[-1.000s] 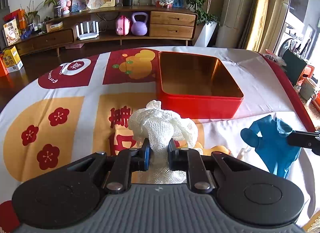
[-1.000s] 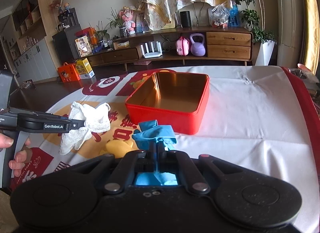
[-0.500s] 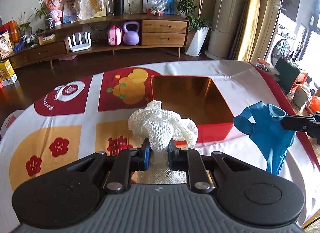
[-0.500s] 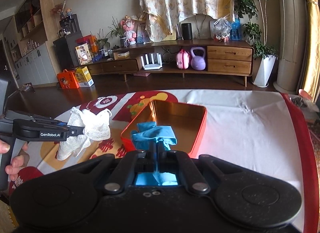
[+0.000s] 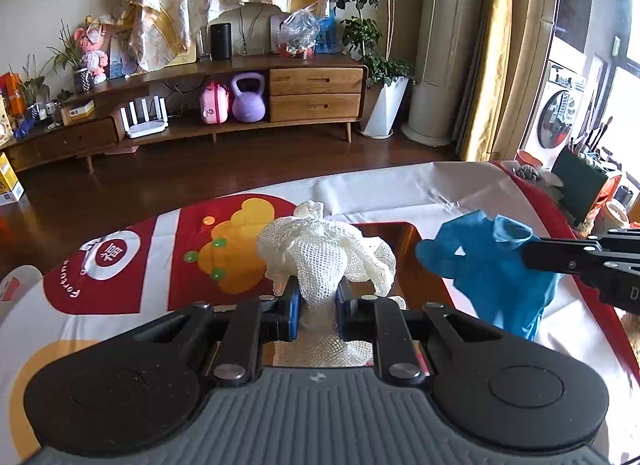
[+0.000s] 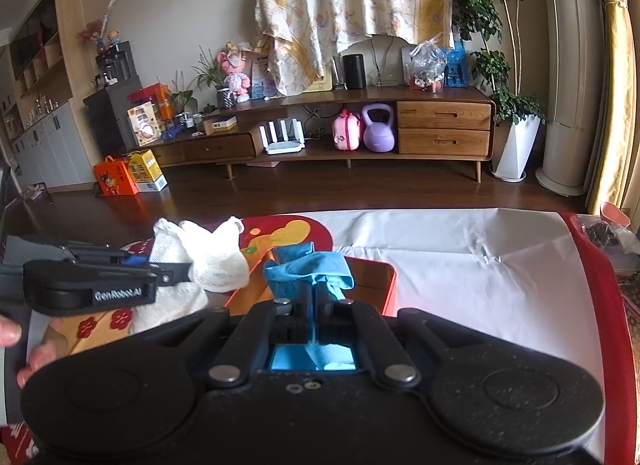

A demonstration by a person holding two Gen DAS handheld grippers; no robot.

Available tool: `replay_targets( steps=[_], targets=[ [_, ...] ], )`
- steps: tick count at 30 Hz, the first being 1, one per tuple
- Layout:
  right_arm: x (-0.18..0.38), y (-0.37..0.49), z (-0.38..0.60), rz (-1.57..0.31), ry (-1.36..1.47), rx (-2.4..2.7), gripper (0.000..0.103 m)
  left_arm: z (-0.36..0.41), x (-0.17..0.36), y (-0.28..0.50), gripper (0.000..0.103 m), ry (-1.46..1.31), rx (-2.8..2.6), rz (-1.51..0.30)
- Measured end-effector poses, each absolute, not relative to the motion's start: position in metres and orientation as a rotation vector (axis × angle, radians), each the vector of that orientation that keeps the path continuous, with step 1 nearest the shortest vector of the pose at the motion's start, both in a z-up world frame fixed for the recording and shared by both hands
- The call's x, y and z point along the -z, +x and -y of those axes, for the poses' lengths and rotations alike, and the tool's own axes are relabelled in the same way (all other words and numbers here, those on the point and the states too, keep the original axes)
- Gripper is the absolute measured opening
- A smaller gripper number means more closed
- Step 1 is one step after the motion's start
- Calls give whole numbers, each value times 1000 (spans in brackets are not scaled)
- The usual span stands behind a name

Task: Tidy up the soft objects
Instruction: 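Carry the mesh cloth and blue gloves into the red tin with both grippers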

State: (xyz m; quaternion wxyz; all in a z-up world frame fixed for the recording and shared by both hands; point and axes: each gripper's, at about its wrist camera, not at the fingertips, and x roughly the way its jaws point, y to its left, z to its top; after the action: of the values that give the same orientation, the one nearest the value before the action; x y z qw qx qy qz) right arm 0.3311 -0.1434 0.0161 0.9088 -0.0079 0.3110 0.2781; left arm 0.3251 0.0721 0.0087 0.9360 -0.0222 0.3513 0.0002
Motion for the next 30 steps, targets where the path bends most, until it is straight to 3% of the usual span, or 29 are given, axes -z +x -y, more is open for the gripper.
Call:
replay_targets(
  steps=[13, 30],
  targets=[
    [37, 390, 126, -731, 113, -525, 1, -54, 43, 390, 17, -64, 3, -783],
    [84, 384, 99, -840, -48, -602, 7, -58, 105, 430, 17, -76, 20, -912]
  ],
)
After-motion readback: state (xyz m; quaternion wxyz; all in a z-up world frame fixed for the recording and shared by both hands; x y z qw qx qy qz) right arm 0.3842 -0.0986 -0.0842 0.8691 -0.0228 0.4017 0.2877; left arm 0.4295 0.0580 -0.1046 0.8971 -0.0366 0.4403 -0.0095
